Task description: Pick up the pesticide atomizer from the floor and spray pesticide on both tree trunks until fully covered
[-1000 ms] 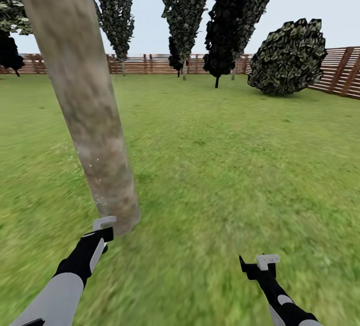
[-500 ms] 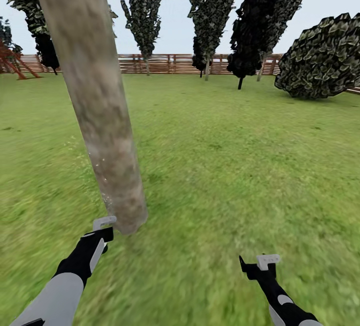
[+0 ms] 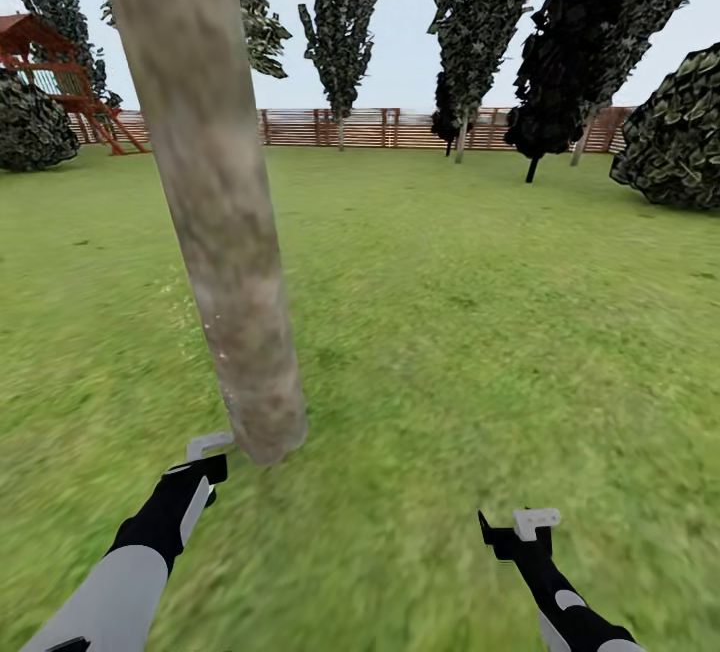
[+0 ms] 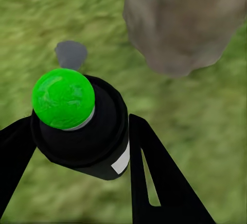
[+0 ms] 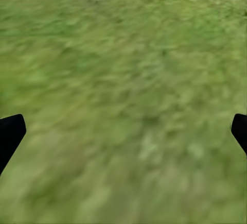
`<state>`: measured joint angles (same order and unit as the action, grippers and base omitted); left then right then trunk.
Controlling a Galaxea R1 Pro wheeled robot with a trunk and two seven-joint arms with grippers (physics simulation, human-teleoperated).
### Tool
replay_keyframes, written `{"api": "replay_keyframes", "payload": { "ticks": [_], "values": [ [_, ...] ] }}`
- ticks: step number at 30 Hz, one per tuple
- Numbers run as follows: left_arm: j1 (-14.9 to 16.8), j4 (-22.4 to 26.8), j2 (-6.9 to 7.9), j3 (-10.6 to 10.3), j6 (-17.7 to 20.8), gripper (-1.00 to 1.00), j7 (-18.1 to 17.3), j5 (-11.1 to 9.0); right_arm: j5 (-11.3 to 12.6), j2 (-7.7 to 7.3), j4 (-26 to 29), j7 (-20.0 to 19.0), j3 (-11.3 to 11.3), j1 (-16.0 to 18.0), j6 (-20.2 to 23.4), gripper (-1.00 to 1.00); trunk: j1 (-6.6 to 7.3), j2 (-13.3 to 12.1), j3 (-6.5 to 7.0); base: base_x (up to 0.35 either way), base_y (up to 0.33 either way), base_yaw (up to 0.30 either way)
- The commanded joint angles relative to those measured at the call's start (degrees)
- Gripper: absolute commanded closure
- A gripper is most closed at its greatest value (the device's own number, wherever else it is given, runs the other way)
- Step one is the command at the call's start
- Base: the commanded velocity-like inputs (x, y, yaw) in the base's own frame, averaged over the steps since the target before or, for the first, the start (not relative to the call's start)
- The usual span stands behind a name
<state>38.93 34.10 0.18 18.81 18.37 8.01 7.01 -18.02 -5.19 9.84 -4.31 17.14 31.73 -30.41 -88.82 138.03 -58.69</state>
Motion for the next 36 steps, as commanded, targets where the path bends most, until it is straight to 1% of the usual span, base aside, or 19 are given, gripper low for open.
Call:
{"api": "replay_keyframes", "payload": {
  "ticks": [1,17,24,25,26,27,28,29,30,31,33,35,36],
  "values": [
    [0.0,0.0,0.0,0.0,0.0,1.0,-0.02,0.02,0.0,0.0,0.0,0.0,0.0,0.0,0.0,-1.0,0.0,0.0,0.0,0.084,-0.269,0.277],
    [0.0,0.0,-0.18,-0.01,0.0,1.0,-0.02,-0.04,0.0,0.0,0.02,0.0,0.0,0.0,0.0,-1.0,0.0,0.0,0.0,0.073,-0.268,0.277],
    [0.0,-0.01,-0.26,-0.26,0.06,1.0,-0.75,0.01,0.0,-0.02,0.13,0.0,0.0,0.0,0.0,-1.0,0.0,0.0,0.0,0.002,-0.051,0.255],
    [0.0,-0.05,-0.69,-0.94,0.3,1.0,-0.89,0.09,0.0,-0.03,0.15,-0.02,0.0,0.0,0.0,-1.0,0.0,0.0,0.0,0.0,-0.002,0.083],
    [0.05,-0.1,-1.33,-2.19,0.54,1.0,-0.84,0.22,-0.03,-0.02,0.16,-0.09,0.0,0.0,0.0,-1.0,0.0,0.0,0.0,0.0,-0.001,0.042],
    [0.26,-0.19,-1.98,-4.43,0.85,1.0,-0.68,0.31,-0.06,0.02,0.25,-0.18,0.0,0.0,0.0,-1.0,0.0,0.0,0.0,0.0,0.0,0.017],
    [0.42,-0.22,-2.2,-5.66,1.1,1.0,-0.63,0.31,-0.07,0.05,0.32,-0.18,-0.02,0.0,0.0,-1.0,0.0,0.0,0.0,0.0,0.0,0.011],
    [0.69,-0.24,-2.56,-7.58,1.84,1.0,-0.54,0.28,-0.08,0.08,0.38,-0.18,-0.05,0.0,0.0,-1.0,0.0,0.0,0.0,0.0,0.0,0.006],
    [0.81,-0.23,-2.86,-8.48,2.64,1.0,-0.51,0.28,-0.1,0.12,0.4,-0.18,-0.06,0.0,0.0,-1.0,0.0,0.0,0.0,0.0,0.0,0.004],
    [1.37,0.04,-3.56,-9.44,5.03,1.0,-0.5,0.23,-0.14,0.15,0.42,-0.18,-0.08,0.0,0.0,-1.0,0.0,0.0,0.0,0.0,0.0,0.001],
    [2.86,0.21,-4.01,-9.95,8.16,1.0,-0.67,0.21,-0.17,0.09,0.43,-0.18,-0.08,0.0,0.0,-1.0,0.0,0.0,0.0,0.0,0.0,0.0],
    [3.59,0.28,-4.5,-10.16,9.16,1.0,-0.76,0.16,-0.17,0.03,0.45,-0.18,-0.06,0.0,0.0,-1.0,0.0,0.0,0.0,0.0,0.0,0.0],
    [4.4,0.42,-5.69,-10.25,9.55,1.0,-0.79,0.14,-0.17,0.01,0.47,-0.18,-0.04,0.0,0.0,-1.0,0.0,0.0,0.0,0.0,0.0,0.0]
  ]
}}
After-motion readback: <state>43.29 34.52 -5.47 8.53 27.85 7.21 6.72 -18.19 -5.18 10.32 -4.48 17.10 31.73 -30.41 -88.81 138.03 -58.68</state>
